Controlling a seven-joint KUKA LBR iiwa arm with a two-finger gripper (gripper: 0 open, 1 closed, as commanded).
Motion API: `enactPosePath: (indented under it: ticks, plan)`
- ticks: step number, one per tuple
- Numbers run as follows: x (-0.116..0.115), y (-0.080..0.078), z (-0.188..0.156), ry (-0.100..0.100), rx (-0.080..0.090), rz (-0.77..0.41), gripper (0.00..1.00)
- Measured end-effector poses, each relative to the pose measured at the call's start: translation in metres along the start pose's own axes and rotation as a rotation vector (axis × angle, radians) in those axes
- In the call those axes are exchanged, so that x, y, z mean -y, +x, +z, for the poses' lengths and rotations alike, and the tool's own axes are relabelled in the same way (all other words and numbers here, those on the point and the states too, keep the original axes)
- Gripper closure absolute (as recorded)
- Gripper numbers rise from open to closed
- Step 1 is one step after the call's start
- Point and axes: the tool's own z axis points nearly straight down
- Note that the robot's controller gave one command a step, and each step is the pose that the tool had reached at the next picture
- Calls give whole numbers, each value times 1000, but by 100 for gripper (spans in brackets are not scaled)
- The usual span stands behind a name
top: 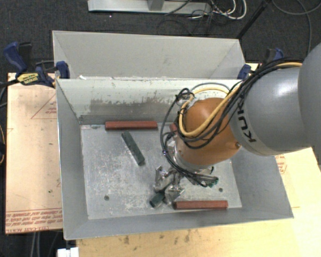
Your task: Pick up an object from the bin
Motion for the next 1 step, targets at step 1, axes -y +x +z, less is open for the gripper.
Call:
enactPosePath:
  ticks: [1]
  plan:
    - [7,-12,-179,2,-5,-17,100]
